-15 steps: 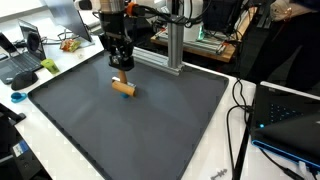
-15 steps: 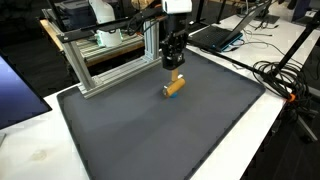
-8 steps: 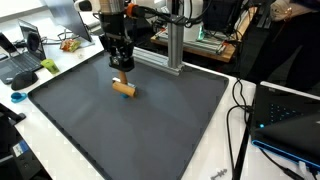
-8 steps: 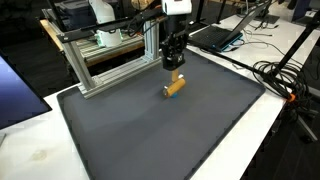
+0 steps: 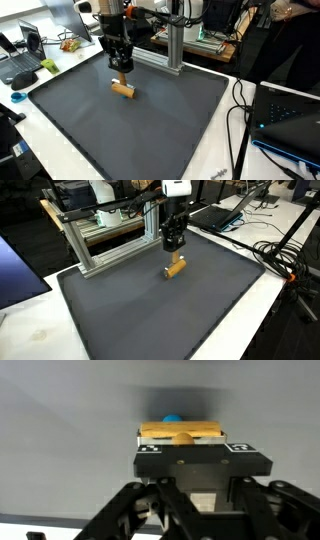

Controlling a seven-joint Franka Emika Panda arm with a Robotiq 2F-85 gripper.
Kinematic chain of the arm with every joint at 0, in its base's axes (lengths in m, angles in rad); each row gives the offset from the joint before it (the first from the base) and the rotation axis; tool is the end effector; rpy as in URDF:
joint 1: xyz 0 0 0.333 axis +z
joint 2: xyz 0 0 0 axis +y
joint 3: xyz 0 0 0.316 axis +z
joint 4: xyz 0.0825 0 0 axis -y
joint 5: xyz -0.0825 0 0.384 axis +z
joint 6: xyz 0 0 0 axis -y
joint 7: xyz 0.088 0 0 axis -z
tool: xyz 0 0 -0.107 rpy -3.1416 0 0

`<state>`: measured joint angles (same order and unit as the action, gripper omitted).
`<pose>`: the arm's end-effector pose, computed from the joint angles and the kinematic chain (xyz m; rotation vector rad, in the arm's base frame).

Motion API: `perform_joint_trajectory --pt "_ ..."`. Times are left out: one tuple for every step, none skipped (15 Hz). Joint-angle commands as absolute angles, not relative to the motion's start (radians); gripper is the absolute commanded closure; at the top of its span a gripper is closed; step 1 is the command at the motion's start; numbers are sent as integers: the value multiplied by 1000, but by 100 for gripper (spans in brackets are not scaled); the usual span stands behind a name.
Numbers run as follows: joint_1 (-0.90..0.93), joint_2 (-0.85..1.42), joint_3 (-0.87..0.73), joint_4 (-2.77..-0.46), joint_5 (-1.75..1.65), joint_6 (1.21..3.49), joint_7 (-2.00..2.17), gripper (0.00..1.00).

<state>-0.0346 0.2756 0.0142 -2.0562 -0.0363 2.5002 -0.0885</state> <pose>0.6049 -0.0124 0.3188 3.0979 0.1465 0.2597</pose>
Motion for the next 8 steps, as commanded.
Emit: perform_joint_trajectory --pt "-42 305 18 -2044 -4 2494 -118 78" --pt "-41 306 16 -2046 -8 2502 -114 78" --pt "-42 307 17 -2047 -4 2501 -117 78" --pt "-42 308 17 -2047 -5 2502 -116 78" --pt "-43 309 18 -2047 -2 2496 -118 78" --pt "-43 310 18 -2047 -3 2493 -117 78" --pt "-43 311 18 -2048 -3 2491 -117 78" --pt "-44 311 19 -2049 2 2492 -120 78"
